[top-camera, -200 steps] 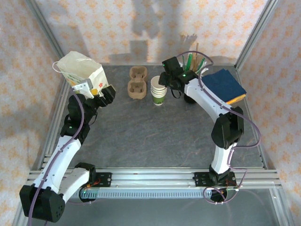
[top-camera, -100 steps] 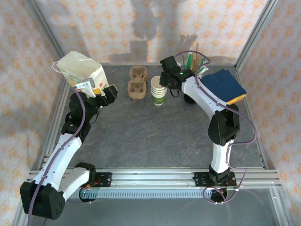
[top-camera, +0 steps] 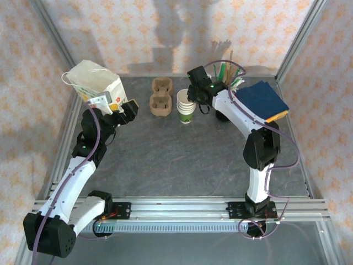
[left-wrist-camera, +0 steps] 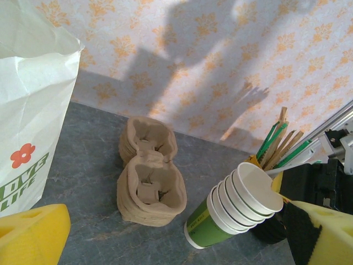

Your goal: Pack the takeout coffee

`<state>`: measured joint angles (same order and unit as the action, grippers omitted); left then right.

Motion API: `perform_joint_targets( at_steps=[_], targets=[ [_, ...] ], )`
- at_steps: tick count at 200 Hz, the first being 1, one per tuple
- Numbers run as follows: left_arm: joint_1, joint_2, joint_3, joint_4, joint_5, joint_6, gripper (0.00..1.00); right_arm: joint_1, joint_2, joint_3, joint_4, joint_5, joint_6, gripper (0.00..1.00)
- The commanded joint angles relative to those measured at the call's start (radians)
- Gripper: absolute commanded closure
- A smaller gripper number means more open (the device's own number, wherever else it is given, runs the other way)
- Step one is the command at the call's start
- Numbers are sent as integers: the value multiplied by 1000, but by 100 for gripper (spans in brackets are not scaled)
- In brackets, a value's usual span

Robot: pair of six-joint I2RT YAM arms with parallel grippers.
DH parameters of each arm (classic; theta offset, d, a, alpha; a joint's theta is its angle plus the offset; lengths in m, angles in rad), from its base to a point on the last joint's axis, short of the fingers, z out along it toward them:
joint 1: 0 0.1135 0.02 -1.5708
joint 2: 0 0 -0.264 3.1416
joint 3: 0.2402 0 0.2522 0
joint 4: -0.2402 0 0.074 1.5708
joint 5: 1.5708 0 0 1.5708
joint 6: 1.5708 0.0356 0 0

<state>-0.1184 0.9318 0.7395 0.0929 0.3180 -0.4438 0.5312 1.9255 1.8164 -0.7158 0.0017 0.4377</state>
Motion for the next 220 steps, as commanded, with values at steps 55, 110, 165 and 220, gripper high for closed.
perform_joint_targets(
  at_steps=[55, 110, 165, 220],
  targets=[
    [-8, -10, 13, 2, -3, 13, 1, -1, 22, 35, -28, 29, 2, 81],
    [-8, -19, 10, -2, -13, 16, 1, -1, 17, 62, -39, 30, -13, 91],
    [-8, -22, 15, -5, -16, 16, 1, -2, 1, 137, -88, 25, -38, 93],
    [-7, -31, 19, -9, -35, 20, 1, -4, -70, 204, -109, -19, -76, 97]
  ],
)
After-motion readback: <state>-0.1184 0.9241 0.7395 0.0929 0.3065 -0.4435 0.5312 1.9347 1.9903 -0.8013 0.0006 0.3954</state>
